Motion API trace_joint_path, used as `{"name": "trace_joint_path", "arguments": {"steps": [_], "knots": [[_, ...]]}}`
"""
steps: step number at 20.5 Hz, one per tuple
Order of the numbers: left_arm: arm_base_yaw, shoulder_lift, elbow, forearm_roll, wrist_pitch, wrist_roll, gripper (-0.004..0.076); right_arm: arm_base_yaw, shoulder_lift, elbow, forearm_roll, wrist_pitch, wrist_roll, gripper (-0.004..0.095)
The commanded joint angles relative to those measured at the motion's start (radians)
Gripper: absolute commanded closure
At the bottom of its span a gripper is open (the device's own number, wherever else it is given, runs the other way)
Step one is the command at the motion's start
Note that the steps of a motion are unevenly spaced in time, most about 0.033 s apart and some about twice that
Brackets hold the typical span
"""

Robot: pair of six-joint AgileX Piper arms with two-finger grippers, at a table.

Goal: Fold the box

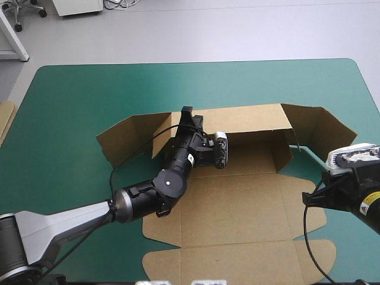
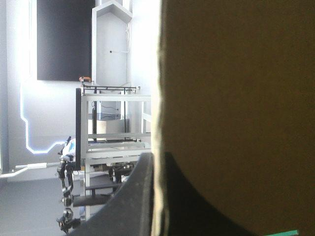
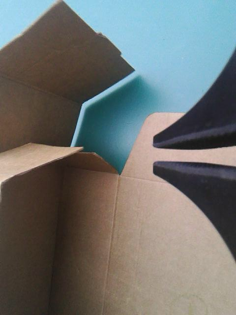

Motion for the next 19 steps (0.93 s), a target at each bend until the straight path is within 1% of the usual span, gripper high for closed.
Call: {"name": "trace_joint_path", "arguments": {"steps": [1, 3, 5, 7, 9, 11, 12, 14, 16, 17, 19], "knots": [[-0.007, -0.052, -0.025, 0.114, -0.027, 0.053, 0.0734, 0.001, 0.032, -0.083, -0.012, -0.068, -0.01, 0.0898], [-0.007, -0.052, -0.025, 0.114, -0.037, 0.056, 0.0734, 0.001, 0.053, -0.141, -0.023, -0.067, -0.01, 0.0917], [-0.007, -0.052, -0.025, 0.114, -0.01, 0.045, 0.0734, 0.001, 0.08, -0.209, -0.062, -0.056, -0.01, 0.0917], [-0.007, -0.052, -0.023, 0.114, -0.006, 0.036, 0.0734, 0.001, 0.133, -0.281, -0.096, -0.043, -0.01, 0.0919], [-0.007, -0.052, -0.023, 0.114, -0.006, 0.036, 0.0734, 0.001, 0.207, -0.356, -0.143, -0.019, -0.02, 0.0927], [-0.007, -0.052, -0.023, 0.112, -0.006, 0.036, 0.0734, -0.002, 0.328, -0.456, -0.198, 0.049, -0.031, 0.0928], [-0.007, -0.052, -0.023, 0.112, -0.006, 0.036, 0.0734, -0.014, 0.374, -0.504, -0.191, 0.062, -0.056, 0.0928], [-0.007, -0.052, -0.023, 0.112, -0.008, 0.034, 0.0734, -0.092, 0.5, -0.62, -0.114, 0.082, -0.117, 0.0928], [-0.007, -0.052, -0.023, 0.112, -0.008, 0.029, 0.0734, -0.235, 0.635, -0.753, 0.075, 0.14, -0.199, 0.0928], [-0.007, -0.052, -0.023, 0.112, -0.013, 0.029, 0.0734, -0.318, 0.711, -0.825, 0.191, 0.181, -0.248, 0.0928], [-0.007, -0.052, -0.023, 0.112, -0.015, 0.029, 0.0734, -0.404, 0.799, -0.908, 0.328, 0.234, -0.306, 0.0928]]}}
